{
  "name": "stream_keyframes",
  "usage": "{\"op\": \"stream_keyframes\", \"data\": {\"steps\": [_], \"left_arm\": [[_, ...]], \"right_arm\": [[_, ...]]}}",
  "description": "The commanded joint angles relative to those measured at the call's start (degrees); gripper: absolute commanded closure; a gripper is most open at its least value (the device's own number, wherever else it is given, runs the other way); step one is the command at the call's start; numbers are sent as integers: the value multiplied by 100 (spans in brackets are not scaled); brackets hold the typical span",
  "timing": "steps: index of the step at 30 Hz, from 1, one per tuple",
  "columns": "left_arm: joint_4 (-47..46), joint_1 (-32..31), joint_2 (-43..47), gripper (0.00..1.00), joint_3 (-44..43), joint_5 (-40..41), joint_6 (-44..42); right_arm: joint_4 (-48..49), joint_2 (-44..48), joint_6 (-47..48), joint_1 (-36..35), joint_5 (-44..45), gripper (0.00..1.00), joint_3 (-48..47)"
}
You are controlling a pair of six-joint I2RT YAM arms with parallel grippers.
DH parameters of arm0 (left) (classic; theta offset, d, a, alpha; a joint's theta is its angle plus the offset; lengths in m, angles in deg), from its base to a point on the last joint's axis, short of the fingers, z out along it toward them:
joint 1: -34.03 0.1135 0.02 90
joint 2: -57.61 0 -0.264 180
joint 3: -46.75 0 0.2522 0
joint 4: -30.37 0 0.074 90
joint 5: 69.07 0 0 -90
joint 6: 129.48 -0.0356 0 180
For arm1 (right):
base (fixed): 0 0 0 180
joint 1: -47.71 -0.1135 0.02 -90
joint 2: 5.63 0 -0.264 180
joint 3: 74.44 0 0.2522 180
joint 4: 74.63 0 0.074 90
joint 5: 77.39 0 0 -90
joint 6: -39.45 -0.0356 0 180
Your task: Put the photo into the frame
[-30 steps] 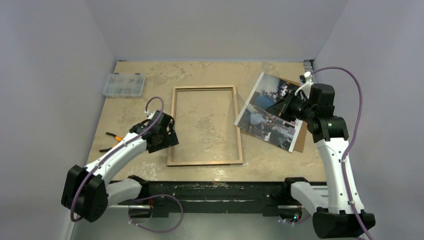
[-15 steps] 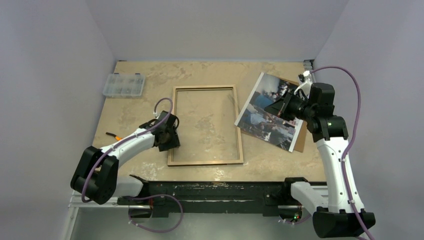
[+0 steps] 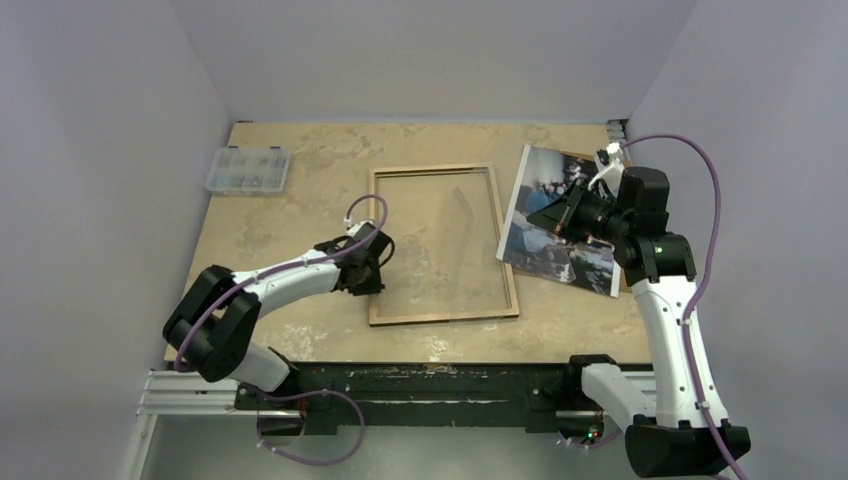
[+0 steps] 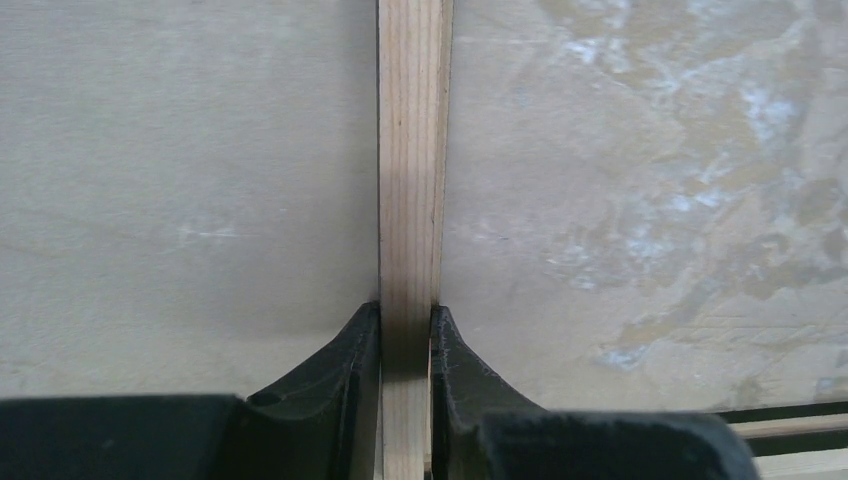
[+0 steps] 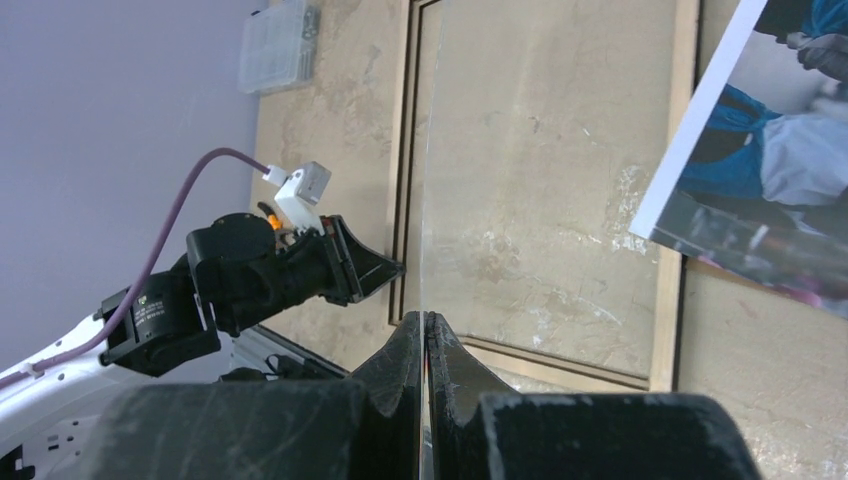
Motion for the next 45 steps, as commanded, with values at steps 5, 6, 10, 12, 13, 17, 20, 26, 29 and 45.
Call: {"op": "stream_keyframes", "data": {"steps": [5,6,10,12,13,17,20,26,29,45], "left_arm": [[117,-752,-577,100,-60,-243,635],[119,-785,-536,100,-50,-253,675],[227,-864,-282,100,-40,-268,801],[307,-878,-89,97,0,-231,882],[330,-882,32,94,42,-221,915],[553,-882,604,58,186,-104,1060],[554,-872,1124,33,419,-108,1196],[370,-833,2054,23,806,-205,1290],[283,-718,2246,27,946,-261,1271],[285,-645,618,56,419,195,984]], "right_arm": [[319,147,-75,-8,-125,100,57],[330,145,-71,-4,-125,100,71],[341,118,-53,-4,-128,100,88],[341,117,-29,-9,-119,100,100],[349,121,-23,-9,-103,100,121],[409,133,-9,-8,-55,100,268],[408,88,9,-6,-68,100,295],[470,-20,-57,-8,-122,100,243],[573,-65,-149,-8,-218,100,251],[490,-142,-176,-9,-203,100,132]]}}
